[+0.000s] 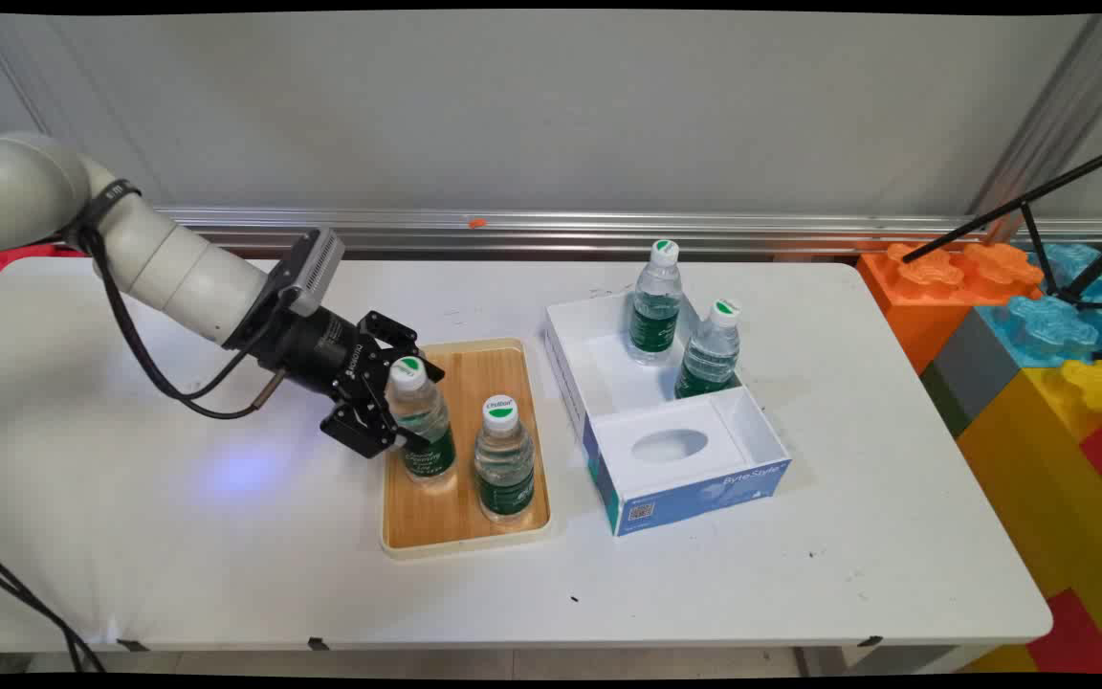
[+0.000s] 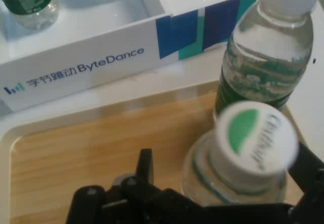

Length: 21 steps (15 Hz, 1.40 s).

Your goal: Pick up the green bottle from the white box

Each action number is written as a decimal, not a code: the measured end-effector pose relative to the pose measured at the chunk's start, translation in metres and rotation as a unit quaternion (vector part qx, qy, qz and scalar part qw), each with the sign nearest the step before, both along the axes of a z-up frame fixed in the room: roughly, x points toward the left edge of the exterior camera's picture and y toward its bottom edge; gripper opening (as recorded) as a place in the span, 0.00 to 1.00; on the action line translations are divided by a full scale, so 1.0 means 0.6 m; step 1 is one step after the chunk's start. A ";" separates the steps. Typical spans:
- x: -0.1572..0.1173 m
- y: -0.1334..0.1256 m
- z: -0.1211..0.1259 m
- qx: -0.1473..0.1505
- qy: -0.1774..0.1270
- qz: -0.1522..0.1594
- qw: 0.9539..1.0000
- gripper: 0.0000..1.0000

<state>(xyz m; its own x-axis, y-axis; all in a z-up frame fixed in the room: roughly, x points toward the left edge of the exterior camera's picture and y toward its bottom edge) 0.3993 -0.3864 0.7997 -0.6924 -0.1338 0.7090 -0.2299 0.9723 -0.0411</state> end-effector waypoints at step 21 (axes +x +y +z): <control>-0.007 0.006 0.281 0.037 -0.001 0.116 0.993 1.00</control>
<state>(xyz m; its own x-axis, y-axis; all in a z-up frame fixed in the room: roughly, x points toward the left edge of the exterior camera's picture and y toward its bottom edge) 0.3953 -0.3826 0.9685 -0.6386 -0.3417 0.6895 -0.4478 0.8937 0.0281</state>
